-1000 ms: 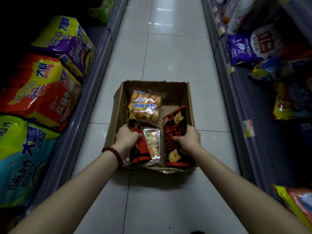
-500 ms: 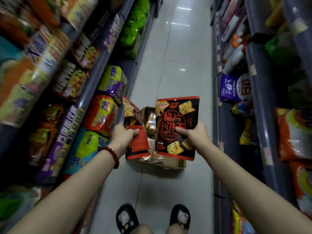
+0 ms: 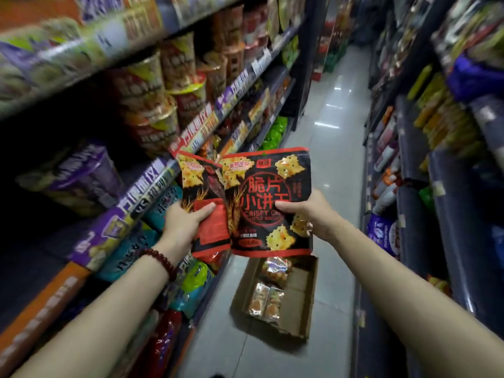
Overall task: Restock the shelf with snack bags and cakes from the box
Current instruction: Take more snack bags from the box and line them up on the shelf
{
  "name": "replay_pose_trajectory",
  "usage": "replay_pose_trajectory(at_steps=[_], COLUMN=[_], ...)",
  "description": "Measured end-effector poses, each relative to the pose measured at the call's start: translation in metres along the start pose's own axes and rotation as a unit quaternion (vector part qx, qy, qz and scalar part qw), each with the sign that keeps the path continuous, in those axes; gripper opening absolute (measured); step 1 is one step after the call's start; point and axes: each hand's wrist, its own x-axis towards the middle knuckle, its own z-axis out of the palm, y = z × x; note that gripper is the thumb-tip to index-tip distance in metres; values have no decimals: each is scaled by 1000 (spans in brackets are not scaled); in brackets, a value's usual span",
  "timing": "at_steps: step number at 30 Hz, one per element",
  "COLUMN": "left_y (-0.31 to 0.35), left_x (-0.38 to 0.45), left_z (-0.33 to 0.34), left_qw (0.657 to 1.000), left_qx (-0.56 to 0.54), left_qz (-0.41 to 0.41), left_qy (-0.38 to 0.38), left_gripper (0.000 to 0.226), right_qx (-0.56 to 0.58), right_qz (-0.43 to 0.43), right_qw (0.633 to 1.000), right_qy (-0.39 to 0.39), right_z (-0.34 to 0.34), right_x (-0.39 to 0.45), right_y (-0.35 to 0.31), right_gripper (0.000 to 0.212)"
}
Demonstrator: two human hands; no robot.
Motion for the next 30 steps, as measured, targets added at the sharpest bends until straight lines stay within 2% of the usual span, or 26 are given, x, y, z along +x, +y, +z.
replay_pose_trajectory(at_steps=[3, 8, 12, 14, 22, 27, 30], left_y=[42, 90, 115, 122, 128, 130, 130], left_x=[-31, -84, -124, -144, -230, -295, -332], left_z=[-24, -65, -98, -116, -204, -263, -300], left_qw=[998, 991, 981, 975, 952, 928, 908], left_qx=[-26, -55, -102, -108, -129, -141, -141], left_qz=[28, 77, 115, 138, 168, 198, 212], left_qy=[54, 98, 122, 135, 222, 283, 333], left_gripper=[47, 23, 21, 21, 18, 24, 14], right_qx=[-3, -7, -32, -44, -77, -61, -38], right_qz=[-26, -57, -99, -118, -178, -214, -229], right_qw=[999, 994, 985, 979, 946, 907, 887], right_qy=[-39, -98, -137, -160, -259, -358, -399], right_z=[11, 34, 60, 76, 164, 233, 279], right_x=[-12, -30, -46, -55, -97, -136, -162], right_y=[-43, -95, -130, -143, -177, -197, -207], right_gripper=[44, 46, 41, 34, 31, 26, 29])
